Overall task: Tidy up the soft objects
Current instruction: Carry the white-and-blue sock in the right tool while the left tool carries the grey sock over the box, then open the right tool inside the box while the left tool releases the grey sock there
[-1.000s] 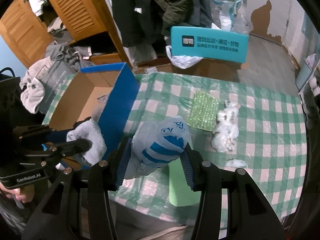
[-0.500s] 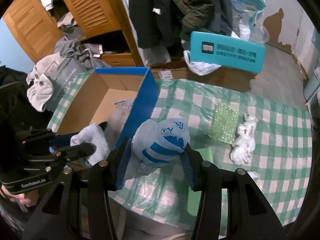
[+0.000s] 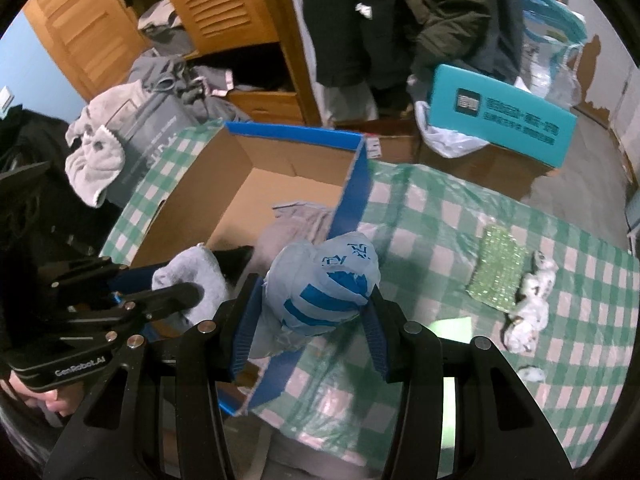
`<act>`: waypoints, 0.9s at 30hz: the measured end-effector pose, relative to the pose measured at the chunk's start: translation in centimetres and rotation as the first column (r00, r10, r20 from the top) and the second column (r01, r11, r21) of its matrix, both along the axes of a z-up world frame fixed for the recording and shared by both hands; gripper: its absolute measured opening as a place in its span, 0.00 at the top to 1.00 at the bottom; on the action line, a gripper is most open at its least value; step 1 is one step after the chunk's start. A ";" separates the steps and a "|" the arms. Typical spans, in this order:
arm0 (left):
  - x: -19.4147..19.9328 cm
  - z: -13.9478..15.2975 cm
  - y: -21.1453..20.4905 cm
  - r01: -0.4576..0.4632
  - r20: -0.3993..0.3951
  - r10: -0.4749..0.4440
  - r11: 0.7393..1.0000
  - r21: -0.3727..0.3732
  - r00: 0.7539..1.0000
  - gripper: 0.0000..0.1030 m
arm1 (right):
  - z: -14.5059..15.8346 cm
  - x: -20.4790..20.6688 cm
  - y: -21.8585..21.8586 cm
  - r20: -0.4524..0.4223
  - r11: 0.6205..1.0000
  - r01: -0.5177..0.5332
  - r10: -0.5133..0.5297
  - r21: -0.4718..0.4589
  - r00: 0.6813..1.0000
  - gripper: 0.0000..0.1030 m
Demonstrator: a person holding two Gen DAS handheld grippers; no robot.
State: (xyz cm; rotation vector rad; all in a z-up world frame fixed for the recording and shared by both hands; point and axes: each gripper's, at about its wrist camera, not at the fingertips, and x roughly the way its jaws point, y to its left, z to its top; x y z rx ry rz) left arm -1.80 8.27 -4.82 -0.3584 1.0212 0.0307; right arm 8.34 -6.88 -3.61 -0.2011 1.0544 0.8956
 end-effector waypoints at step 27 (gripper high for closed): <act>-1.2 -2.2 5.0 -0.136 -0.069 0.133 0.990 -0.045 0.989 0.60 | -3.0 -2.2 7.5 -0.043 0.987 -0.140 0.137 -0.076 0.990 0.38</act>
